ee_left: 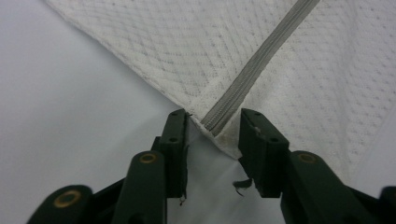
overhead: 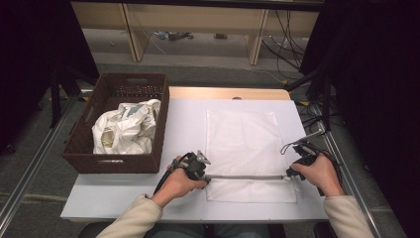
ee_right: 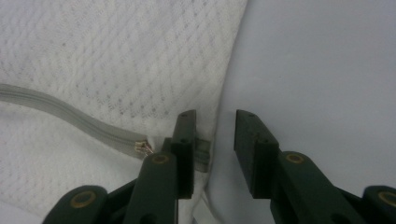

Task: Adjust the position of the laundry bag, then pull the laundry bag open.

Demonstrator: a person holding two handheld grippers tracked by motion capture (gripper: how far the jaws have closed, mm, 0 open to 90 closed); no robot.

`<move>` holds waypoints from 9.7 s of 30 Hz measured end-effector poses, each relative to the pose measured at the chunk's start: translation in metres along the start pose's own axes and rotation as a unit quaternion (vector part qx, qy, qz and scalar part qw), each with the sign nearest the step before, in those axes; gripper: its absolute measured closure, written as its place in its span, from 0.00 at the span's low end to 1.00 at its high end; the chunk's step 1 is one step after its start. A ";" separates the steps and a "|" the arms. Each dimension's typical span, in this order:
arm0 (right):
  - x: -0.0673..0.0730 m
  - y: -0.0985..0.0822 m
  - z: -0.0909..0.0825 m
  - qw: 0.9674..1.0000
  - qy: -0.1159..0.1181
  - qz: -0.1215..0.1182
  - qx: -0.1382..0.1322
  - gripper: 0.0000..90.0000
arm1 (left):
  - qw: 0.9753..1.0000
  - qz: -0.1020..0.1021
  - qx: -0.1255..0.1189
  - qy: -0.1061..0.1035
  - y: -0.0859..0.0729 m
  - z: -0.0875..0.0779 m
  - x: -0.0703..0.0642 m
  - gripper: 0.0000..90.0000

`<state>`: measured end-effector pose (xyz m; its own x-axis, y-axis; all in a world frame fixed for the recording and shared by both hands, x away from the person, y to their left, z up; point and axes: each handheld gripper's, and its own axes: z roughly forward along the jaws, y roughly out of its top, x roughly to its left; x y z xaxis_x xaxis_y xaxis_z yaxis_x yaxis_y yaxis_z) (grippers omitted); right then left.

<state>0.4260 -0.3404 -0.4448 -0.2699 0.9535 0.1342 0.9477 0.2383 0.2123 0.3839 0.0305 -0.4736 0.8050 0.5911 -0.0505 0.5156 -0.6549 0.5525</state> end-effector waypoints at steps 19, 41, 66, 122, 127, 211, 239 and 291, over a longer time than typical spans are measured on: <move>0.019 0.000 0.004 0.999 -0.001 -0.024 0.025 0.98 | 0.999 -0.037 -0.013 0.023 -0.001 -0.011 -0.001 0.94; 0.075 0.005 0.010 0.992 0.009 -0.119 0.028 0.98 | 0.997 -0.070 -0.008 0.042 -0.048 -0.045 0.010 0.93; 0.057 -0.001 -0.011 0.999 0.019 -0.031 0.007 0.72 | 0.990 -0.032 -0.113 0.073 -0.066 -0.060 -0.006 0.38; 0.090 -0.008 0.016 0.997 -0.003 -0.056 0.062 0.87 | 0.987 -0.045 -0.139 0.067 -0.064 -0.050 -0.009 0.44; 0.092 -0.008 0.018 0.997 0.007 -0.061 0.052 0.95 | 0.989 -0.035 -0.131 0.060 -0.064 -0.049 -0.008 0.44; 0.118 -0.006 -0.033 0.992 0.032 -0.120 -0.003 0.97 | 0.980 0.079 -0.157 -0.097 0.060 0.045 -0.078 0.85; 0.120 -0.009 -0.029 0.994 0.036 -0.099 0.038 0.97 | 0.984 0.013 -0.137 -0.112 0.055 0.031 -0.083 0.95; 0.113 -0.009 -0.023 0.992 0.028 -0.120 0.028 0.97 | 0.988 0.023 -0.122 -0.090 0.042 0.011 -0.074 0.96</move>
<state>0.3833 -0.2384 -0.4096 -0.4971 0.8564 0.1397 0.8622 0.4694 0.1903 0.3487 -0.0461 -0.4555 0.8761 0.4561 -0.1563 0.4095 -0.5329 0.7405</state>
